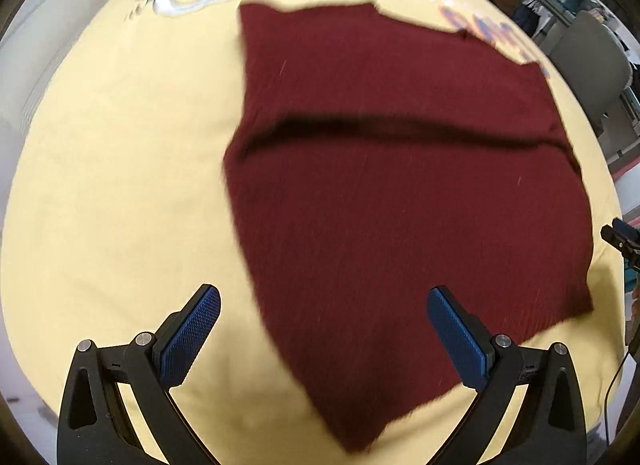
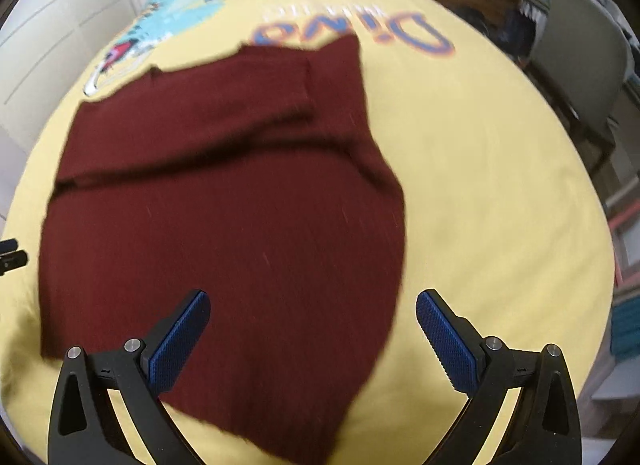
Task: Fold small clothes
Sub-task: 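Grasp the sweater hem with both grippers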
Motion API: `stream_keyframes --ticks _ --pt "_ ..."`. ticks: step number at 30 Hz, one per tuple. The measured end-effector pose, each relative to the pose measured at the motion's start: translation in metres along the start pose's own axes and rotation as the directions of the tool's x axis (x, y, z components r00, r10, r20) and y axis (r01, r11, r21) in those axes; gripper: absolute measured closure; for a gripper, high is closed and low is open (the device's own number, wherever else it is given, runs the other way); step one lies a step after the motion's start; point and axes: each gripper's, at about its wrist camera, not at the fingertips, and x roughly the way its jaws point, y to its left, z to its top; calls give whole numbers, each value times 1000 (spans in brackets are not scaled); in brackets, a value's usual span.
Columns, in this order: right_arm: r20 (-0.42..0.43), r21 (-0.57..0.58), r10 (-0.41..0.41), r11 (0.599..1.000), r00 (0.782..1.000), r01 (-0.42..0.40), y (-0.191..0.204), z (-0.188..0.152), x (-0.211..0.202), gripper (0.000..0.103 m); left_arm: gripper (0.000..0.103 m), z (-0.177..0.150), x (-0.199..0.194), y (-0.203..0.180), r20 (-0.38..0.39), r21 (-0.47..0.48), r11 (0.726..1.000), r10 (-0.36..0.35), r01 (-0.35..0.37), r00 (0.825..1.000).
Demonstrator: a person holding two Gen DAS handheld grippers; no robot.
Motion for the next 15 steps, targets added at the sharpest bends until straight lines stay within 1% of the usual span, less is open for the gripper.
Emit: stream_keyframes --ticks 2,6,9,12,14,15 --pt "-29 33 15 999 999 -14 -6 -16 5 0 1 -19 5 4 -35 -29 1000 -3 2 999" --pt "-103 86 41 996 994 -32 -15 -41 16 0 1 -40 19 4 -81 -91 995 -48 41 996" --pt "-160 107 49 994 986 -32 -18 -53 26 0 2 -52 31 -5 -106 -86 995 -50 41 993" --pt "-174 105 45 994 984 -27 -18 -55 28 0 2 -61 43 -15 -130 -85 995 -63 52 990" --pt "-200 94 36 995 979 -18 -16 -55 32 0 7 -66 53 -20 -154 -91 994 -79 66 985" --pt "-212 90 32 996 977 -13 -14 -53 35 0 11 -68 56 -22 -162 -81 995 -71 58 984"
